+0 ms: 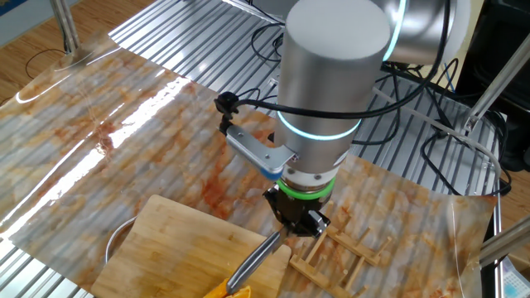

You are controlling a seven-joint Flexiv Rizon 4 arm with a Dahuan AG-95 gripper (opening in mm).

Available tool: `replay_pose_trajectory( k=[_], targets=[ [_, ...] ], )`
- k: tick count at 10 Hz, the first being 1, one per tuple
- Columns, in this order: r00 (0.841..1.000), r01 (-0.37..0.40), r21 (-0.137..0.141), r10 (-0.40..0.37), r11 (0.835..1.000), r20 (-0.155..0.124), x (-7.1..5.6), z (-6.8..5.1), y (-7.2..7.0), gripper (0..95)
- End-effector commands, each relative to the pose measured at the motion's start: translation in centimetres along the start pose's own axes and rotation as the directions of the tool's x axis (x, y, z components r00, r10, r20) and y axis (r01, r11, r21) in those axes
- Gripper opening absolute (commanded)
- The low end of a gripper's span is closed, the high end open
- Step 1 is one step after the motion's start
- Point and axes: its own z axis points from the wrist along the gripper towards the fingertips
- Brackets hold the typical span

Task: Chop the orange

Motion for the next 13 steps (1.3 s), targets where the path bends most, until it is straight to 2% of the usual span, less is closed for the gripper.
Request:
replay_pose_trajectory(
  k=[1, 3, 4, 5, 7, 9, 12, 13],
  targets=[
    [1.000, -0.022, 0.007, 0.022, 1.000, 0.010, 1.8, -0.4, 1.6, 0.0],
    [1.000, 0.001, 0.005, -0.001, 1.000, 0.013, 2.9, -0.6, 2.4, 0.0],
    [1.000, 0.019, 0.013, -0.019, 1.000, 0.015, 3.0, -0.6, 2.5, 0.0],
    [1.000, 0.019, 0.004, -0.019, 1.000, 0.013, 3.2, -0.4, 3.0, 0.0],
    [1.000, 0.019, 0.006, -0.019, 1.000, 0.018, 3.4, 0.2, 3.9, 0.0],
    [0.999, 0.040, 0.015, -0.041, 0.999, 0.018, 3.6, 0.7, 4.1, 0.0],
    [0.999, 0.038, 0.008, -0.038, 0.999, 0.023, 4.5, 2.1, 4.0, 0.0],
    [0.999, 0.045, 0.010, -0.045, 0.999, 0.029, 4.9, 3.0, 4.0, 0.0]
  ],
)
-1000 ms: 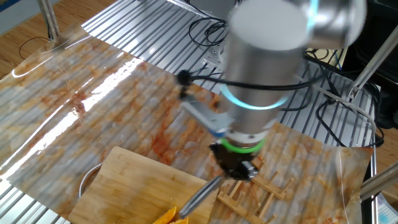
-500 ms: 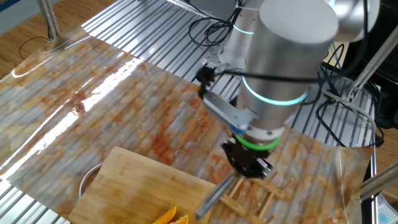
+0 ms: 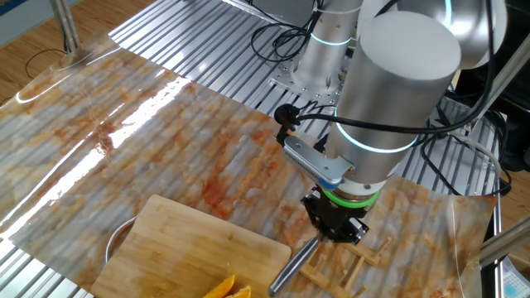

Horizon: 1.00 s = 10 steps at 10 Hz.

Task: Chop the orange

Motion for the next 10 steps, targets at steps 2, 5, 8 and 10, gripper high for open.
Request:
replay_pose_trajectory(
  k=[2, 5, 8, 10],
  targets=[
    [1.000, 0.021, 0.001, -0.021, 1.000, 0.009, 0.2, 1.6, 0.4, 0.0],
    [0.999, 0.040, 0.007, -0.040, 0.999, 0.015, 0.2, 3.2, 0.4, 0.0],
    [0.999, 0.039, 0.005, -0.039, 0.999, 0.021, -0.4, 4.4, 0.1, 0.0],
    [0.999, 0.035, 0.003, -0.035, 0.999, 0.028, -0.4, 4.9, 0.1, 0.0]
  ],
)
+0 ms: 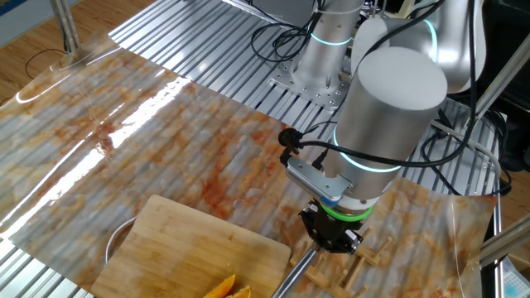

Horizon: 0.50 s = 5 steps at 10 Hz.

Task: Chop the orange

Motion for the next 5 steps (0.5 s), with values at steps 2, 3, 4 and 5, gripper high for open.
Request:
replay_pose_trajectory(
  k=[2, 3, 4, 5],
  targets=[
    [1.000, -0.017, -0.003, 0.017, 1.000, 0.008, -0.1, 0.9, 0.3, 0.0],
    [1.000, -0.018, -0.003, 0.018, 1.000, 0.008, -0.2, 1.3, 0.3, 0.0],
    [1.000, -0.020, -0.002, 0.020, 1.000, 0.008, -0.2, 1.4, 0.4, 0.0],
    [1.000, -0.027, -0.005, 0.027, 1.000, 0.008, -0.2, 1.6, 0.4, 19.0]
  ],
)
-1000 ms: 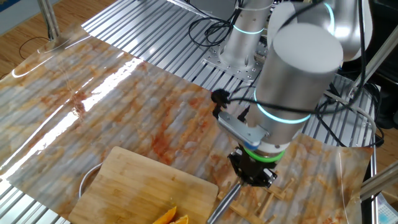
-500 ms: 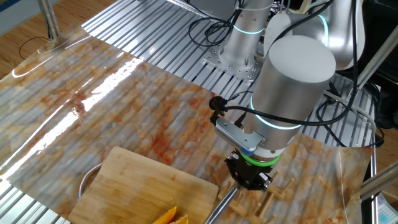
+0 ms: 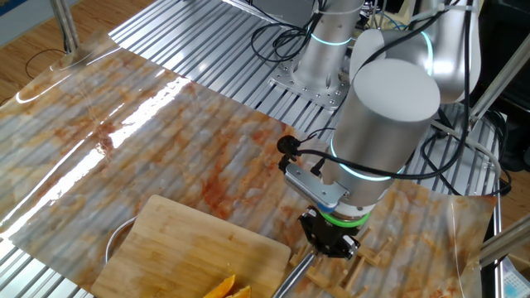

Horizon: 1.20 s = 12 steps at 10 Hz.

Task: Chop the orange

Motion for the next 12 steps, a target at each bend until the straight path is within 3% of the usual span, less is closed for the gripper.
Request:
replay_pose_trajectory(
  k=[1, 2, 3, 6, 12],
  targets=[
    [1.000, -0.013, -0.002, 0.013, 1.000, -0.003, 0.0, 0.1, 0.1, 19.0],
    [1.000, -0.018, -0.003, 0.018, 1.000, -0.003, 0.0, 0.1, 0.1, 19.0],
    [1.000, -0.020, -0.002, 0.020, 1.000, -0.006, 0.0, 0.1, 0.1, 38.0],
    [0.999, -0.038, 0.001, 0.038, 0.999, -0.016, 0.1, -0.2, 0.0, 38.0],
    [0.997, -0.071, -0.007, 0.070, 0.997, -0.040, 0.9, -3.6, -0.9, 38.0]
  ],
)
